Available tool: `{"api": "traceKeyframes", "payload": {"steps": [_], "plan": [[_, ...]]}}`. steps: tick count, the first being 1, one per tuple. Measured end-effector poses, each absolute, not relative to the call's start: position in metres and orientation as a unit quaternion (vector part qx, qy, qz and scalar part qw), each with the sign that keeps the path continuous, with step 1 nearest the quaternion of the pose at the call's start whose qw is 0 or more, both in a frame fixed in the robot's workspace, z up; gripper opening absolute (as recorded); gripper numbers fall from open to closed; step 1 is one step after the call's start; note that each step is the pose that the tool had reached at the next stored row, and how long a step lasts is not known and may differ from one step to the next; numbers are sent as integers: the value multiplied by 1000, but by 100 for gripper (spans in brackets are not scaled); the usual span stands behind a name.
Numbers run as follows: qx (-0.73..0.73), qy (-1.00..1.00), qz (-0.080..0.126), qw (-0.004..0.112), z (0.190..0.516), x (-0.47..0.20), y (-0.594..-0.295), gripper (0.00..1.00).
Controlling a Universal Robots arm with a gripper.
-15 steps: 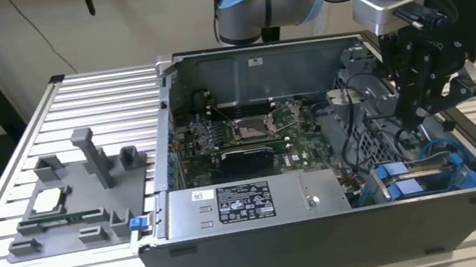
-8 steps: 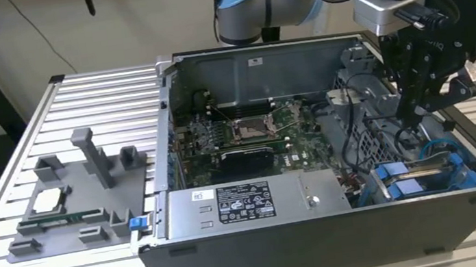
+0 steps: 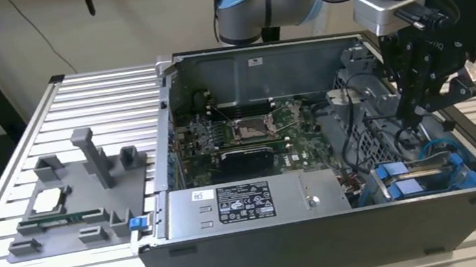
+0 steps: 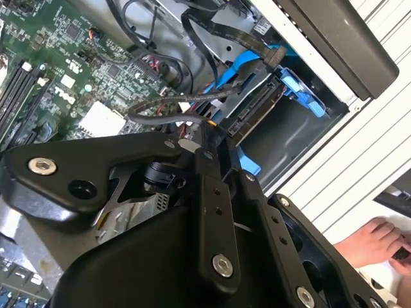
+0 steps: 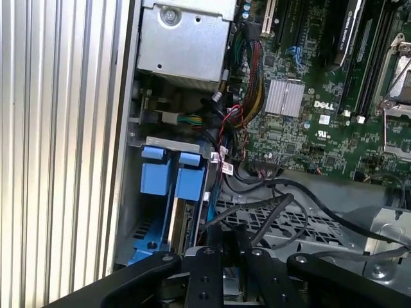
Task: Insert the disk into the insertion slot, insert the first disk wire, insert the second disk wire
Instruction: 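Insert the first disk wire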
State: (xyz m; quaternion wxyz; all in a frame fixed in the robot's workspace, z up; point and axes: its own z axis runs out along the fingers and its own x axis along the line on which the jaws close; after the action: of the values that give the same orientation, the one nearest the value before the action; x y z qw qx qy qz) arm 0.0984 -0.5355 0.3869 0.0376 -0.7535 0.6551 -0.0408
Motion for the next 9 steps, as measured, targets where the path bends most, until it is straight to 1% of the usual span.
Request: {"api": "traceKeyframes", "payload": {"steps": [9], "plan": [[-754, 655, -41, 37, 387, 99, -537, 0]]}}
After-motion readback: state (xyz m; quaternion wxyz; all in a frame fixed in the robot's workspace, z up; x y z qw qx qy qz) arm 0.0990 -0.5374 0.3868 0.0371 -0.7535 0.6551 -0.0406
